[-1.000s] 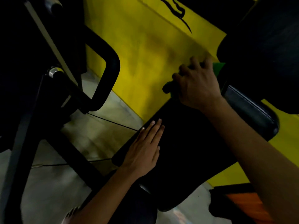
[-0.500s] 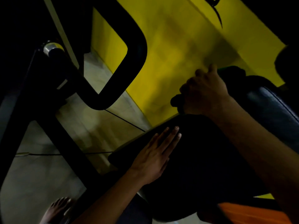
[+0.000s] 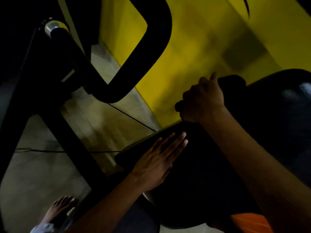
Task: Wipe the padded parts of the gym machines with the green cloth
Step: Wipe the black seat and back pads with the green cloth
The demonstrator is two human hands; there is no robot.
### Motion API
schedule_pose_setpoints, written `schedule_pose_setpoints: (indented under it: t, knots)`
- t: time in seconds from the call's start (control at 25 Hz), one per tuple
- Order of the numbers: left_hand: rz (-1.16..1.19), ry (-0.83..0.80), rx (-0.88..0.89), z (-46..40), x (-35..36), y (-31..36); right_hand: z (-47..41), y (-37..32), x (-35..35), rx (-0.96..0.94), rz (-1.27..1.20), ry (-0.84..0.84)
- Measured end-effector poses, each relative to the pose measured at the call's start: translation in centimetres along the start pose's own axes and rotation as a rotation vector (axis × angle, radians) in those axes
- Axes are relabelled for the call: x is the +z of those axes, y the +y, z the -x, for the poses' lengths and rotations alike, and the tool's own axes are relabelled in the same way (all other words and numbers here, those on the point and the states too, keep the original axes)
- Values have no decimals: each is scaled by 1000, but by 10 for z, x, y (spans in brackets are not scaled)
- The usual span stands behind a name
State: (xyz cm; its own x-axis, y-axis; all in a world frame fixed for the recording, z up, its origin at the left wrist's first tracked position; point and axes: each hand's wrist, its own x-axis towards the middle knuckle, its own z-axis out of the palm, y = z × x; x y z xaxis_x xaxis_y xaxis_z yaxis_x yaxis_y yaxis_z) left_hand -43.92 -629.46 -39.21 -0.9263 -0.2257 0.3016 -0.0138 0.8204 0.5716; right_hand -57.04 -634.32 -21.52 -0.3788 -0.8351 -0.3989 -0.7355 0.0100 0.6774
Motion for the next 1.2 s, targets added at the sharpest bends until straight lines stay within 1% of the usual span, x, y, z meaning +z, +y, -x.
schedule_pose_setpoints:
  t: [0.04,0.08,0.12,0.16,0.24,0.28,0.36,0.48,0.56,0.64,0.72,0.8,0.92,1.0,1.08,1.2]
  knots:
    - [-14,-2,3,0,0,-2,2,0,-2,118,51,-53]
    - [-31,-1,2,1,0,-5,0,6,5,153,120,-15]
    - [-47,-3,-3,1,1,-7,2,7,3,179,63,-71]
    - [-57,-6,-9,1,3,-9,4,6,1,215,-21,-54]
    - [-54,-15,-33,4,7,-10,3,2,4,218,5,-5]
    - [-44,-14,-47,5,10,-10,3,-4,4,220,25,-31]
    - [-4,-3,-64,10,15,-10,1,-26,4,198,112,-88]
    - [22,14,-66,18,21,-14,-12,-54,5,88,113,-209]
    - [34,-13,-85,21,22,-14,-14,-51,0,40,64,-263]
    - [37,-45,-113,23,23,-13,-12,-34,-8,48,-62,-257]
    - [-15,-49,-134,30,25,-17,-15,-20,-12,62,-147,-273]
    - [-39,-59,-134,38,28,-25,-25,-26,-4,10,-130,-286]
    - [-5,-76,-114,46,29,-35,-49,-67,17,-88,-137,-393]
    - [8,-88,-107,52,29,-40,-65,-88,29,-139,-143,-414]
    - [0,-103,-109,58,31,-44,-71,-89,31,-167,-165,-409]
    - [-57,-103,-123,62,34,-46,-68,-72,31,-120,-231,-406]
